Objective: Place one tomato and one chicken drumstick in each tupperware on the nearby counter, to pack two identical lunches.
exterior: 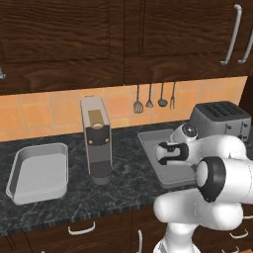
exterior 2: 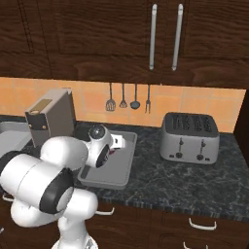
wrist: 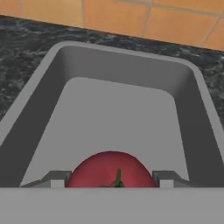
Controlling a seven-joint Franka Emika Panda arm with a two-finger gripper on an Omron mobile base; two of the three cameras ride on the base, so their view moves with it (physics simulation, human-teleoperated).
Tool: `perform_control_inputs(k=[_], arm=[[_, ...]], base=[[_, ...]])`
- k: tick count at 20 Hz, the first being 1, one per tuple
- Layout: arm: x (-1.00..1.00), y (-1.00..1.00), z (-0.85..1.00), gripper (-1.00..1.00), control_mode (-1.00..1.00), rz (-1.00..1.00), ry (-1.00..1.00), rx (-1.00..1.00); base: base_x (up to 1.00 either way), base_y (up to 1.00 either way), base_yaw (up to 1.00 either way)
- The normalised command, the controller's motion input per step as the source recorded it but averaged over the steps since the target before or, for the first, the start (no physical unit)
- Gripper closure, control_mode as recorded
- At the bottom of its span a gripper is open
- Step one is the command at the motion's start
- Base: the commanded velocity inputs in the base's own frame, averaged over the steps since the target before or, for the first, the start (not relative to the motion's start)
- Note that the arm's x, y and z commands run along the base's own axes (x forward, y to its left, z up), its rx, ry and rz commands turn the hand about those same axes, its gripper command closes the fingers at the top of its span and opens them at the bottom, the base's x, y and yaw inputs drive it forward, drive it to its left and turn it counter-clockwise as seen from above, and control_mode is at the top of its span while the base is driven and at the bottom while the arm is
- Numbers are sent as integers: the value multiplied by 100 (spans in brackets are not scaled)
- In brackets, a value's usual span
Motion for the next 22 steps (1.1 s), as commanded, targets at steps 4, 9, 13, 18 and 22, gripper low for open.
perform_control_inputs(k=[4, 9, 13, 18, 22], arm=[[49, 0, -26, -100, -100, 0, 0, 0], [2, 0, 47, -100, -100, 0, 3, 1], [0, 0, 92, -100, -100, 0, 0, 2], [-29, 0, 66, -100, -100, -1, 2, 0], [-98, 0, 88, -100, -100, 0, 8, 2]], base=[[0, 0, 0], [0, 0, 0], [0, 0, 0], [0, 0, 0], [0, 0, 0]])
